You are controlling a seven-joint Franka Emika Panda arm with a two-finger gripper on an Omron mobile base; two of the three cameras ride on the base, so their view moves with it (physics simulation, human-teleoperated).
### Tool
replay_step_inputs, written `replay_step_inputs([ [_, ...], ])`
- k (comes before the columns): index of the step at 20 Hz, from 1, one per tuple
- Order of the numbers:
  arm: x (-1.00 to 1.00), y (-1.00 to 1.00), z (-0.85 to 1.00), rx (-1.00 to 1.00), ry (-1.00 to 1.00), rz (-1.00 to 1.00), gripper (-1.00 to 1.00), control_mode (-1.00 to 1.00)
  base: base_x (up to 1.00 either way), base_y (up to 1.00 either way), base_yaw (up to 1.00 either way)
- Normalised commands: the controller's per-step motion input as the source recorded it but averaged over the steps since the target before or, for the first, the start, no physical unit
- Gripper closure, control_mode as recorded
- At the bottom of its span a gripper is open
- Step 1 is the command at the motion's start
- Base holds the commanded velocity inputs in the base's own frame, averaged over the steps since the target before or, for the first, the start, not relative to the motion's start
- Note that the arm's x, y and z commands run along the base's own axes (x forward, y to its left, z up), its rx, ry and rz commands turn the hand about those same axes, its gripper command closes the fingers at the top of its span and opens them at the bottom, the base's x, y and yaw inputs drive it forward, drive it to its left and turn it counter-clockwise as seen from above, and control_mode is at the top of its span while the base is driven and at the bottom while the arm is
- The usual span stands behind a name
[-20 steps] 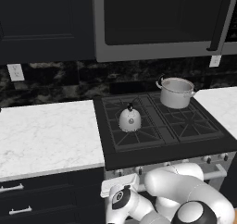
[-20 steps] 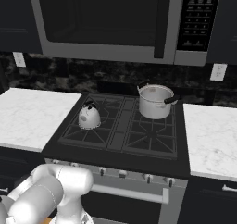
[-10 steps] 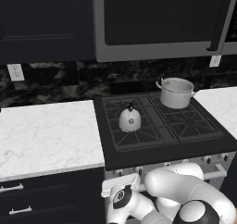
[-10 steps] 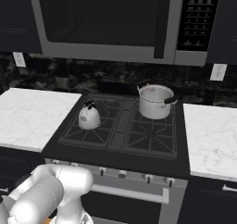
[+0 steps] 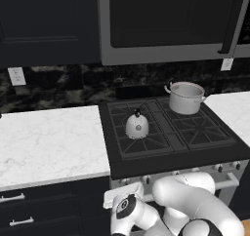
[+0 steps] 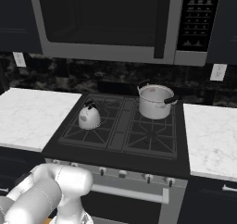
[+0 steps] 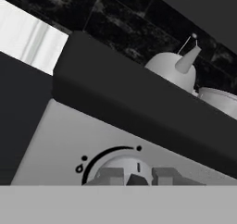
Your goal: Pick the kettle from the counter and place it on a stove burner. Then turn the burner on.
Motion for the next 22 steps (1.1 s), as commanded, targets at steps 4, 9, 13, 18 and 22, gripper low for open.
replay_step_inputs([
  [4, 0.32, -0.08, -0.09, 0.00, 0.00, 0.00, 1.00, -1.00, 0.00, 0.00, 0.00],
  [9, 0.34, -0.08, -0.17, 0.00, 0.00, 0.04, 1.00, -1.00, 0.00, 0.00, 0.00],
  [13, 0.03, 0.03, -0.17, -0.04, -0.08, 0.18, 1.00, -1.00, 0.00, 0.00, 0.00],
  [18, -0.13, 0.20, -0.16, -0.12, -0.09, 0.27, 1.00, -1.00, 0.00, 0.00, 0.00],
  [22, -0.51, 0.31, -0.06, -0.21, -0.07, 0.31, 1.00, -1.00, 0.00, 0.00, 0.00],
])
